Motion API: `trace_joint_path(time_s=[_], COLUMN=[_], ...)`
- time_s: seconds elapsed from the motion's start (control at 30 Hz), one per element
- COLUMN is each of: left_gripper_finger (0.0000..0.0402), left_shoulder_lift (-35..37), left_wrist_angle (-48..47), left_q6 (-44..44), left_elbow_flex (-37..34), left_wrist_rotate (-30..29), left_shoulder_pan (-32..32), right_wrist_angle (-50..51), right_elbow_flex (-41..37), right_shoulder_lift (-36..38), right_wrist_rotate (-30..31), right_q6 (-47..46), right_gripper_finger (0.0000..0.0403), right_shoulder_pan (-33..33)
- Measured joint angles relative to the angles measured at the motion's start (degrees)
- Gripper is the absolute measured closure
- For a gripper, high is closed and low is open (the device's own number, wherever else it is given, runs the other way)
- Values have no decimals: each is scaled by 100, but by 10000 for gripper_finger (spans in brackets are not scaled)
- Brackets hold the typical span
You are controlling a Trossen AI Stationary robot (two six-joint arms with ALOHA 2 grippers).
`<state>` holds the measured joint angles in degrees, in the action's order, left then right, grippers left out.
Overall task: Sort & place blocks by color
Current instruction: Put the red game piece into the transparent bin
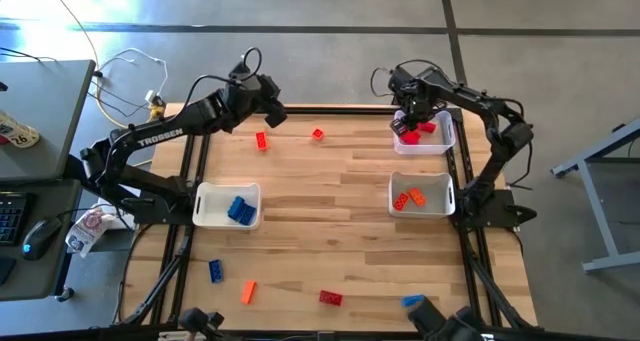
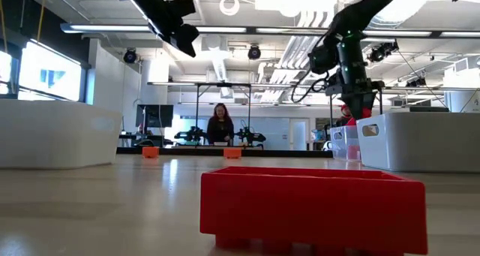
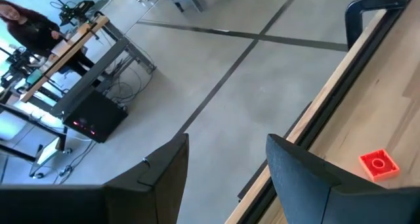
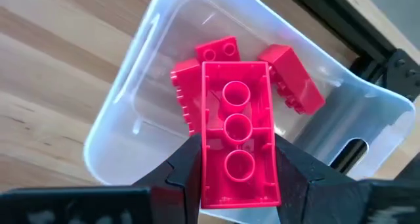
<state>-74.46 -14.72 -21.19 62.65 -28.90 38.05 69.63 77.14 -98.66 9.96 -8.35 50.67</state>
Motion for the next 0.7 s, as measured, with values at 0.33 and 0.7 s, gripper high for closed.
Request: trace_joint_path(time_s=[0.33, 0.7], left_gripper_finger=[213, 213], left_shoulder_lift=[0, 0], left_wrist_angle=[-761, -1999], left_q6=[123, 1086], left_elbow_flex=[0, 0], left_wrist_rotate=[39, 711], left_shoulder_pan=[24, -33], right_wrist_angle=[46, 108], right_elbow_flex=[0, 0], right_shoulder_lift=[-411, -417], right_wrist_rotate=[-276, 64], right_q6=[325, 229], right_gripper_finger=[288, 225], right_shoulder_pan=[69, 69])
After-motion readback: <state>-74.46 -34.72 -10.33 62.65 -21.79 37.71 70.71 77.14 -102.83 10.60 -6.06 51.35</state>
